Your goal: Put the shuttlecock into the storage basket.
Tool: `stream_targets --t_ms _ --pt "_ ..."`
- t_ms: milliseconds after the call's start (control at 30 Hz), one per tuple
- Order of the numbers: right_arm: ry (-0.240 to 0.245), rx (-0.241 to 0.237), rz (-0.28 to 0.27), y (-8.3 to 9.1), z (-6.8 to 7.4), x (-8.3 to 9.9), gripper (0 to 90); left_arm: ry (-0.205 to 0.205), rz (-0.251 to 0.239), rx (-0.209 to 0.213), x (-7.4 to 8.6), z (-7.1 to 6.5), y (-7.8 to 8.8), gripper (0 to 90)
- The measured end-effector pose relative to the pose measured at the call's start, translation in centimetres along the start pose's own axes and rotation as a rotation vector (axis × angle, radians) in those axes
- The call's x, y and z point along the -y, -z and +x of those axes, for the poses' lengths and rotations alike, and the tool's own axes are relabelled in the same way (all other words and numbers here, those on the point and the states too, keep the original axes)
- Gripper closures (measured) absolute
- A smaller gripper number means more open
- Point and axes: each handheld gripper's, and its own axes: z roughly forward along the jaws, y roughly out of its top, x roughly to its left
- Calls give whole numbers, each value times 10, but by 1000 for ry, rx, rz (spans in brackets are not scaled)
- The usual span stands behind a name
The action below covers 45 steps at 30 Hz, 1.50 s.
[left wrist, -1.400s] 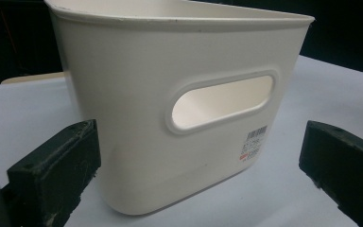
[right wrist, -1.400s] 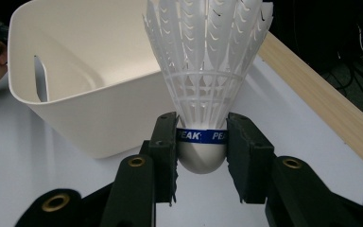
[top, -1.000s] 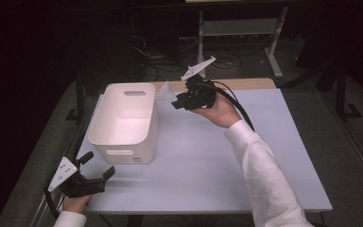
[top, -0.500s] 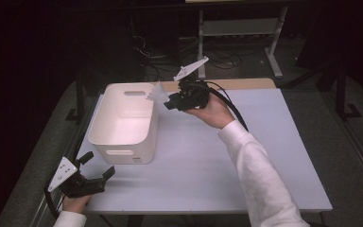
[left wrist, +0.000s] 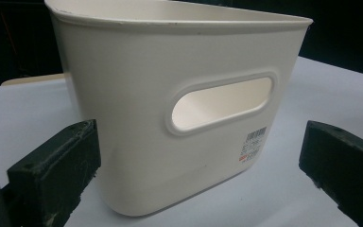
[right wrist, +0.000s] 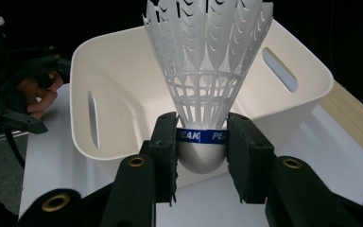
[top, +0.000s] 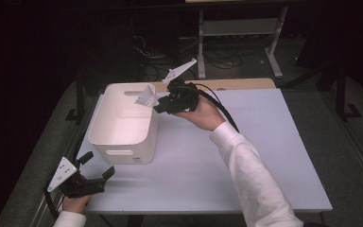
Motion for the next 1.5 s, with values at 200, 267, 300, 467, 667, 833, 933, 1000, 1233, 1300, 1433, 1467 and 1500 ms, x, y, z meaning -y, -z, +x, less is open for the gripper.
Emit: stream_targets --t_ms 200,267,300,467,667,833,933,1000,1233,1300,1433,1467,1500 --pt "35 -16 -8 -7 6 -5 636 -2 2 -1 0 0 0 0" --pt "42 -20 -13 -9 9 -6 636 -2 2 -1 0 0 0 0" --pt "50 -26 -15 -9 10 -7 636 1 0 -1 0 0 0 0" --pt "47 -52 -12 -15 18 -10 636 1 0 -1 0 0 0 0" --pt "58 -69 -6 -22 26 -15 636 2 -3 1 0 0 0 0" --pt "85 -81 -3 -27 31 -19 636 7 -4 1 0 -1 0 0" --pt "85 -91 -1 -31 35 -21 636 5 -3 2 0 -1 0 0" --pt "81 -100 1 -34 38 -22 636 3 -3 3 0 -1 0 0" --pt "99 -118 14 -43 45 -26 636 2 -5 6 0 -1 1 0" --pt "95 -129 14 -46 46 -26 636 3 -6 7 0 -1 1 0" --pt "127 -129 17 -50 46 -26 636 4 -8 8 0 -1 1 0" --pt "121 -134 18 -51 47 -26 636 3 -7 8 0 -1 1 0" --pt "114 -137 25 -52 48 -26 636 3 -7 8 0 -1 1 0"
